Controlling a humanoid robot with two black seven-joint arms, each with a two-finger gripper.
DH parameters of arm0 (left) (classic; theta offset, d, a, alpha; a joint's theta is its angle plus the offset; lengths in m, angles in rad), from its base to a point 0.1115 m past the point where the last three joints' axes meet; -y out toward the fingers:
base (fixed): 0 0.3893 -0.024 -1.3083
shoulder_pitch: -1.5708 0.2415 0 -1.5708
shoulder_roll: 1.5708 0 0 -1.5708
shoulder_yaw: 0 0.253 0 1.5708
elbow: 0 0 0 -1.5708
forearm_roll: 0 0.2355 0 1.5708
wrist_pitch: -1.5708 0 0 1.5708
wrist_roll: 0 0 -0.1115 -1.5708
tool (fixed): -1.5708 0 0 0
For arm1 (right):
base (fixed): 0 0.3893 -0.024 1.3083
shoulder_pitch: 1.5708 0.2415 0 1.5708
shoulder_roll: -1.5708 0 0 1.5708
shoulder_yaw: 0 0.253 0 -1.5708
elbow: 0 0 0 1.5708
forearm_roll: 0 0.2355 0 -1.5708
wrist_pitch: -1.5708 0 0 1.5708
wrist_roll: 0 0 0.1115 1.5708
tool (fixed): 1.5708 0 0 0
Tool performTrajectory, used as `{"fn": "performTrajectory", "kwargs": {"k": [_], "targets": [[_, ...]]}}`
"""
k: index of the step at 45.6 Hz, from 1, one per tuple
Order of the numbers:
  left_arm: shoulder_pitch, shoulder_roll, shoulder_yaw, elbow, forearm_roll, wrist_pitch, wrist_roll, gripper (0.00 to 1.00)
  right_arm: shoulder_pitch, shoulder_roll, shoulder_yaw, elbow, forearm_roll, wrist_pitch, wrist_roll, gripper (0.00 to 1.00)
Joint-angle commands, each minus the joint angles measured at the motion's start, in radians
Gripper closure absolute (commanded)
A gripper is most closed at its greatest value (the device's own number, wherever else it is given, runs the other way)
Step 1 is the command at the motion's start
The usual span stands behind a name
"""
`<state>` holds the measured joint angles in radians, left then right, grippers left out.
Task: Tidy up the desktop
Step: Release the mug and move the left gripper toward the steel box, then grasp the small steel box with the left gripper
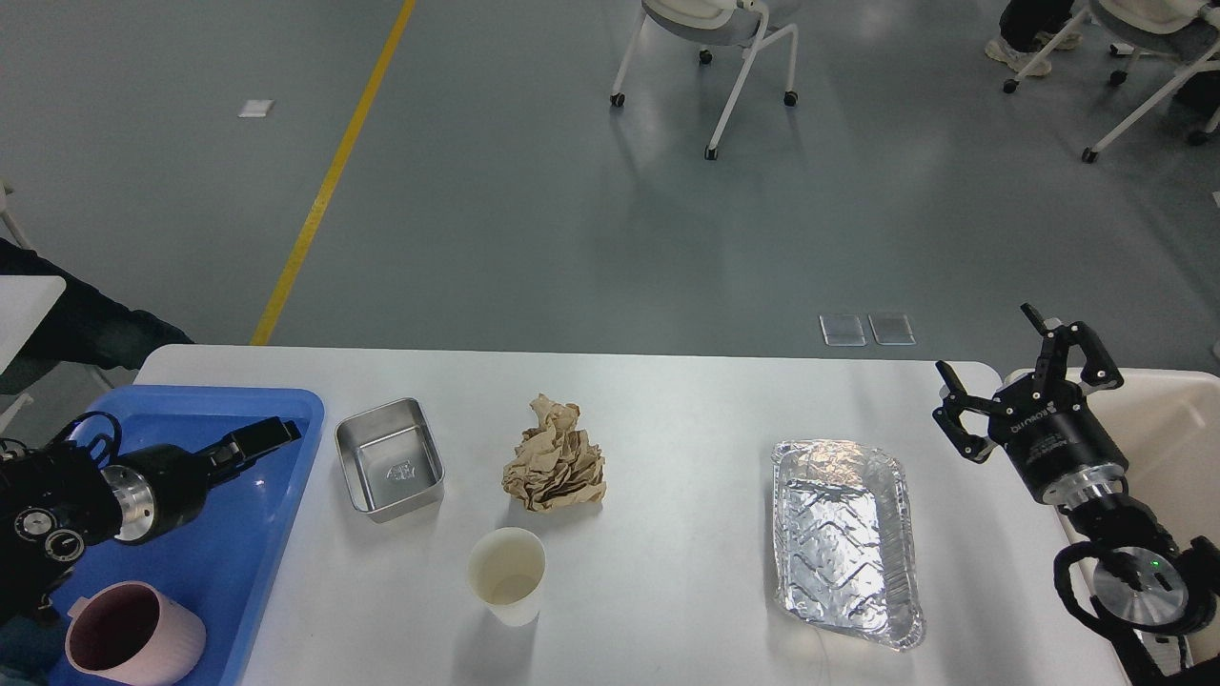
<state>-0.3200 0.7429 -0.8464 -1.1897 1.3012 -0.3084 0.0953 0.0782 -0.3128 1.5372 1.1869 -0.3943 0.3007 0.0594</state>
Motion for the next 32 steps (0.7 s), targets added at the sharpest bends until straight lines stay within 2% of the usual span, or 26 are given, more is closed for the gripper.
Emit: {"fn": "performTrajectory", "kwargs": {"k": [1, 17, 24, 30, 32], "targets": [[-0.056, -0.051, 0.072, 0.058, 0.001, 0.002, 0.006, 0.03, -0.006, -0.003, 0.003, 0.005, 0.0, 0.0, 0.0, 0.0], [-0.113, -0.172, 0.119, 0.165, 0.003, 0.008, 0.011, 0.04, -0.015, -0.005, 0.006, 0.005, 0.0, 0.001, 0.0, 0.0], [-0.123, -0.215, 0.119, 0.219, 0.001, 0.012, 0.007, 0.11, -0.015, -0.006, 0.011, 0.005, 0.0, 0.001, 0.0, 0.0], [-0.123, -0.252, 0.119, 0.251, 0.001, 0.012, -0.002, 0.27, -0.017, -0.014, 0.011, 0.005, 0.0, 0.001, 0.0, 0.0], [-0.12, -0.264, 0.121, 0.256, 0.001, 0.012, -0.003, 0.29, -0.018, -0.014, 0.011, 0.005, 0.0, 0.001, 0.0, 0.0]]}}
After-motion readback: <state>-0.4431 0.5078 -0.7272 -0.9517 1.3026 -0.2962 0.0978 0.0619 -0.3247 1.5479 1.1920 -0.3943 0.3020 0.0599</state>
